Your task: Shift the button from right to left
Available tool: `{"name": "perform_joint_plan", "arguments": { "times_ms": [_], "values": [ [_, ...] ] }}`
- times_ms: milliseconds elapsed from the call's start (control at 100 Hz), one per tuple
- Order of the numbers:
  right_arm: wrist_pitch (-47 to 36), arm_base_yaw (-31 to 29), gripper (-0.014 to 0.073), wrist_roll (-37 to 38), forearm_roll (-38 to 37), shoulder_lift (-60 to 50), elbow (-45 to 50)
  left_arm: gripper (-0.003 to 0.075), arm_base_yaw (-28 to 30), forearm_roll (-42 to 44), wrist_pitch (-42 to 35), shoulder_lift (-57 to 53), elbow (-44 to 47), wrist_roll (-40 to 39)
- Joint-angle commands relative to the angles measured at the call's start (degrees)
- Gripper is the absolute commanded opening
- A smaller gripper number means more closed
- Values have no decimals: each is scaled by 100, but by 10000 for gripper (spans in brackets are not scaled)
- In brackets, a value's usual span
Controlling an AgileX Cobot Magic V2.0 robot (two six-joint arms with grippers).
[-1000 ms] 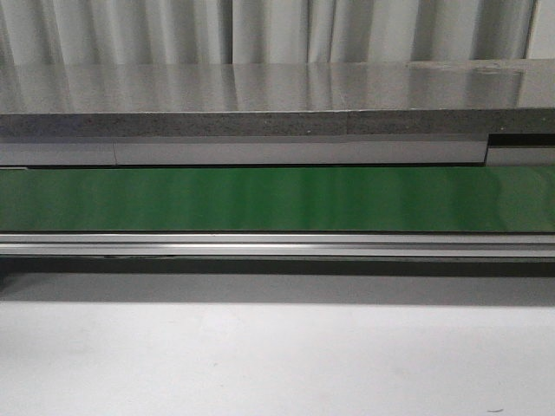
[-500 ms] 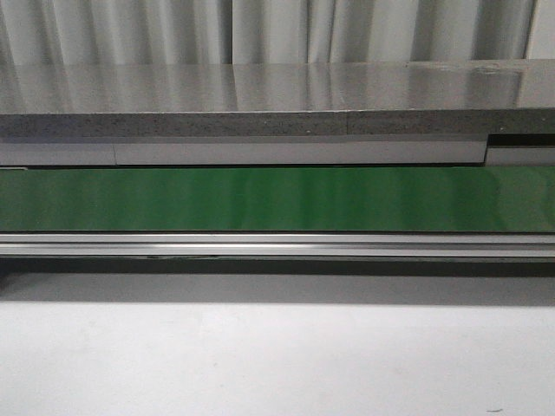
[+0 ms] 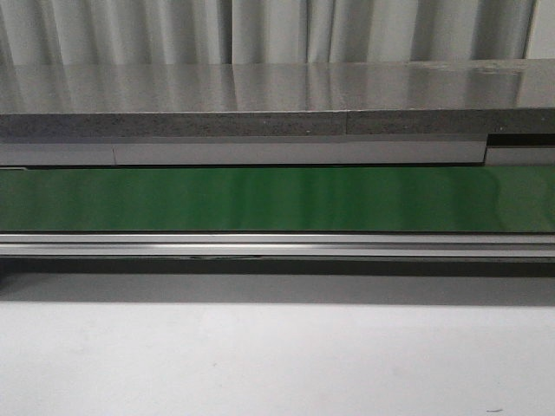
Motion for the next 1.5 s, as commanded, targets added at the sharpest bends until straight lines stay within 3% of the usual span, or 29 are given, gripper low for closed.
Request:
{"name": "perform_joint_plan", "arguments": {
  "times_ms": [0, 550, 790, 890, 1110, 1490],
  "values": [
    [-358, 11, -67, -57, 88, 9, -154, 5, -49, -80, -413, -22, -160, -7],
    [-358, 11, -67, -57, 88, 9, -154, 5, -49, 46, -801, -129, -2, -7],
    [-358, 11, -67, -57, 88, 9, -154, 5, -49, 289, -2658, -846, 1079, -131],
    [-358, 11, -67, -57, 88, 9, -154, 5, -49, 512, -2990, -1274, 1672, -477],
    [-358, 11, -67, -57, 88, 9, -154, 5, -38, 545, -2907, -2352, 2744, -486],
    [-358, 11, -67, -57, 88, 9, -154, 5, -16, 560, -1879, -4243, 3786, -911]
  ]
}}
